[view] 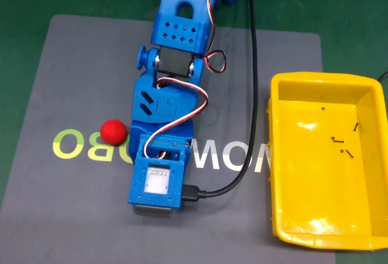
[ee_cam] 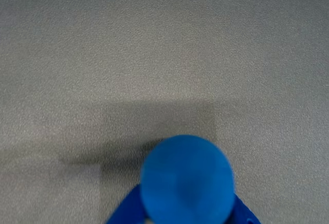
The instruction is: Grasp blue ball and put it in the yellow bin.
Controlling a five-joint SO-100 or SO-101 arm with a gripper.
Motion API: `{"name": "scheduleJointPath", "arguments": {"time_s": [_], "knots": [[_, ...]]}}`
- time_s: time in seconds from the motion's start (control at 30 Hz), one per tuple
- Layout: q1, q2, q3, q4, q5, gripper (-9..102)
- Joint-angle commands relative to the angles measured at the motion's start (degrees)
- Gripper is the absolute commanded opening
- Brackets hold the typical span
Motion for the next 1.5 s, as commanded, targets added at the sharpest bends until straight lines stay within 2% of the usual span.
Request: {"name": "scheduleJointPath", "arguments": {"time_s": [0.0,0.43,0.83,1.17,1.47], "knots": [[-0.2,0.6,-4.0,-1.1,1.0,0],[-0.7,3.2,-3.4,-0.1,2.0,0],[-4.0,17.8,5.4,0.2,3.4,0],[-10.1,35.3,18.0,0.2,4.2,0],[-18.8,43.5,23.9,0.2,4.7,0]]}}
